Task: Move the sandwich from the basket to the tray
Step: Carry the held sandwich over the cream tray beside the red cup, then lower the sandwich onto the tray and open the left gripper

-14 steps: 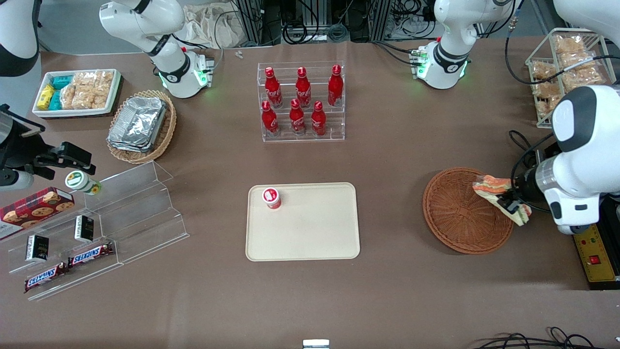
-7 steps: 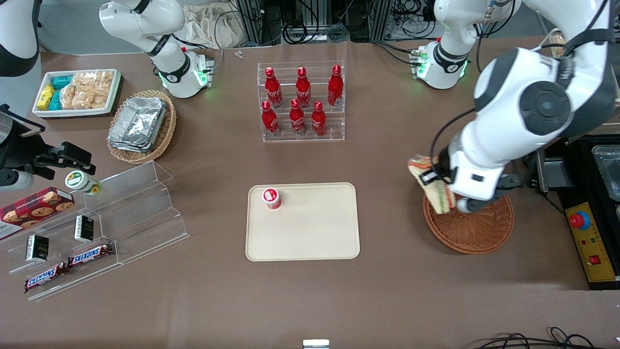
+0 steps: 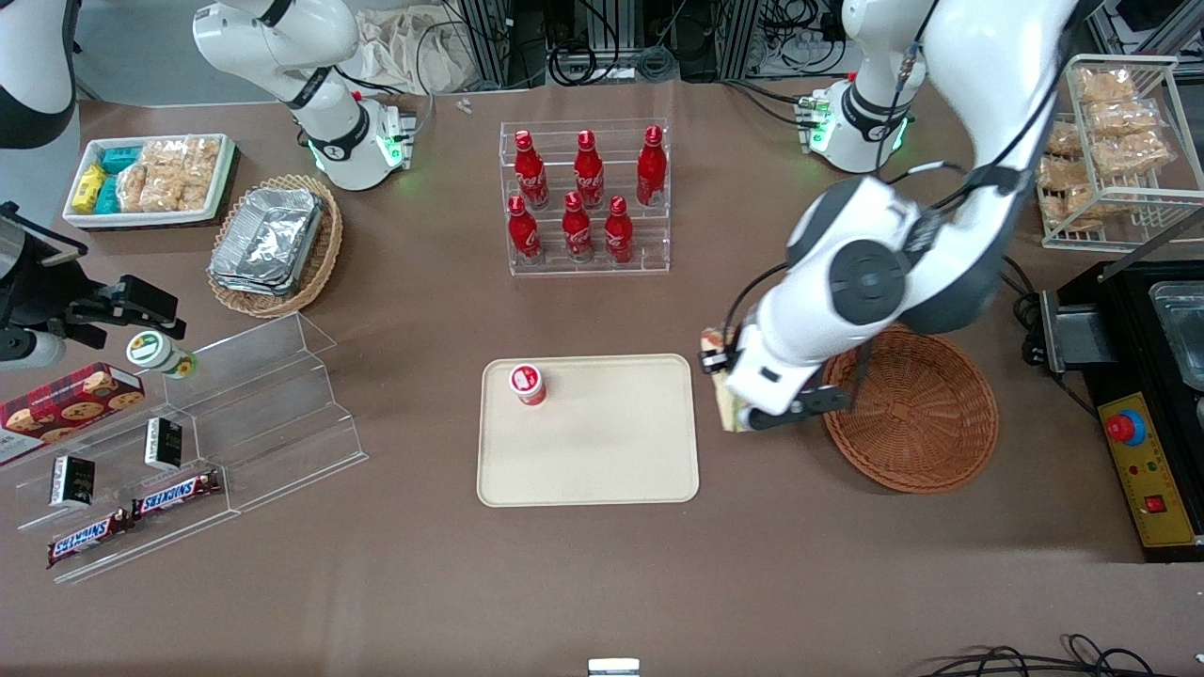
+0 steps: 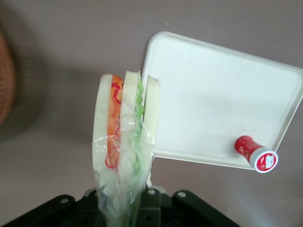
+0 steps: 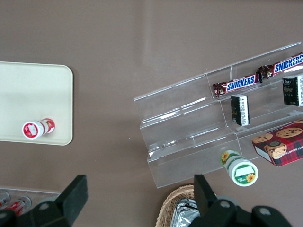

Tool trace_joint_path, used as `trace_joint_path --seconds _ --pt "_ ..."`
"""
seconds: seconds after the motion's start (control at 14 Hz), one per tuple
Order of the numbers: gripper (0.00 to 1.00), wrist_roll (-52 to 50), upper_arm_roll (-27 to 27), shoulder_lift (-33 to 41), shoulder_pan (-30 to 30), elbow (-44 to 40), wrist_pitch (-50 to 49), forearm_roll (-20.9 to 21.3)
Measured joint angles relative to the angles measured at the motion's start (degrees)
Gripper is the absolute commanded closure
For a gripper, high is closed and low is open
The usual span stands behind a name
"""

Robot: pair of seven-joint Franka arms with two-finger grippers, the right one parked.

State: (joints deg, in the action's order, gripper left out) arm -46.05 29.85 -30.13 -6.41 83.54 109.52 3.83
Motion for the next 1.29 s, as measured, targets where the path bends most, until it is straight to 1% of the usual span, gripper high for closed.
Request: trace_joint_path --seconds 0.07,0.21,0.43,0.86,1.07,1.14,1.21,1.29 --pt "1.0 -0.12 0.02 -1.87 -1.86 0.15 1.88 2.04" --pt "1.0 -0.23 0.0 -5.01 -4.49 0.26 4.46 4.79" --pt "1.0 -0.22 -0.03 -9.4 -6.2 0.94 6.08 8.88" --pt "1.0 0.36 -0.07 -14.57 -6.28 3.22 10.24 12.8" --pt "1.0 0.46 -0.06 -15.92 -6.67 3.22 11.76 13.1" --pt "0.96 0.46 -0.05 -16.24 -7.04 3.22 12.32 13.12" --pt "0.78 0.45 -0.05 -16.4 -7.36 3.22 12.51 13.14" --pt "0.48 0.43 -0.06 -16.42 -7.53 3.21 12.56 13.17"
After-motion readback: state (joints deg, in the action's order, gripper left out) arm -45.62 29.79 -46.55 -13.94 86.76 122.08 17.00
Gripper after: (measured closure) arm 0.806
